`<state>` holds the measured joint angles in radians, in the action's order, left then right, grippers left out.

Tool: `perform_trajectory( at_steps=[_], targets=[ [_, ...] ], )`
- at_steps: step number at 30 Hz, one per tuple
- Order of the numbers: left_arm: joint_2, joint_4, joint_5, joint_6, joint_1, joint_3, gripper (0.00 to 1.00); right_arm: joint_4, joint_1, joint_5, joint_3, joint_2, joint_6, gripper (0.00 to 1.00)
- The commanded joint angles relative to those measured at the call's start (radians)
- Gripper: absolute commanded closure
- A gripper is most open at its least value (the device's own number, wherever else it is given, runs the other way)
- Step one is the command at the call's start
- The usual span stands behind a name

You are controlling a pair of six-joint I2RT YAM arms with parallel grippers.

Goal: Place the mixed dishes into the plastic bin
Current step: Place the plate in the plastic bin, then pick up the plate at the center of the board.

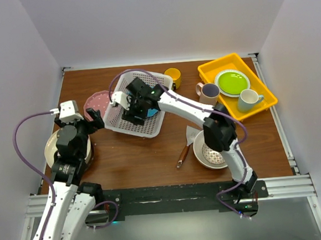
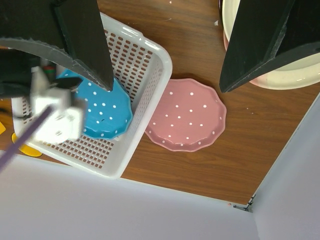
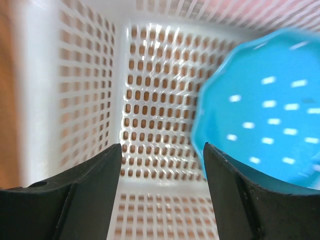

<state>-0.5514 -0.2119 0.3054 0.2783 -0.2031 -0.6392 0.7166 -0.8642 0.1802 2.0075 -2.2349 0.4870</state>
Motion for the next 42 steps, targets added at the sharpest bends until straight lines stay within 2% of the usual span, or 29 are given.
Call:
perform_trajectory(
  at_steps=[1,9,15,18,20,22,25,27,28,30,31,36,42],
  targets=[
    [-0.004,0.026,-0.026,0.019,0.004,0.009,0.08,-0.003,0.017,0.087,0.01,0.193,0.016,0.29],
    [-0.039,0.045,-0.081,0.015,0.004,0.006,0.08,-0.037,0.028,0.238,-0.154,0.409,0.015,0.23],
    [-0.073,0.049,-0.123,0.018,0.004,-0.004,0.07,-0.118,0.068,0.321,-0.292,0.57,-0.017,0.11],
    [-0.085,0.054,-0.126,0.018,0.01,-0.01,0.06,-0.19,0.143,0.384,-0.368,0.65,-0.077,0.06],
    [-0.099,0.058,-0.146,0.025,0.025,-0.014,0.06,-0.267,0.23,0.487,-0.43,0.692,-0.126,0.03],
    [-0.111,0.069,-0.181,0.039,0.054,-0.017,0.06,-0.325,0.304,0.56,-0.478,0.753,-0.194,0.02],
    [-0.149,0.095,-0.261,0.061,0.115,-0.02,0.05,-0.465,0.373,0.61,-0.637,0.842,-0.293,0.02],
    [-0.171,0.109,-0.358,0.082,0.192,-0.03,0.05,-0.615,0.413,0.646,-0.711,0.897,-0.413,0.02],
    [-0.2,0.123,-0.392,0.088,0.203,-0.034,0.05,-0.7,0.451,0.666,-0.769,0.908,-0.451,0.02],
    [-0.235,0.132,-0.464,0.104,0.281,-0.054,0.04,-0.758,0.499,0.731,-0.803,0.919,-0.527,0.02],
    [-0.273,0.137,-0.486,0.108,0.295,-0.062,0.01,-0.798,0.51,0.745,-0.829,0.925,-0.541,0.02],
    [-0.392,0.16,-0.593,0.137,0.388,-0.108,0.0,-0.862,0.547,0.792,-0.875,0.94,-0.582,0.02],
    [-0.586,0.19,-0.651,0.157,0.473,-0.166,0.0,-0.895,0.55,0.835,-0.9,0.933,-0.597,0.02]
  ],
)
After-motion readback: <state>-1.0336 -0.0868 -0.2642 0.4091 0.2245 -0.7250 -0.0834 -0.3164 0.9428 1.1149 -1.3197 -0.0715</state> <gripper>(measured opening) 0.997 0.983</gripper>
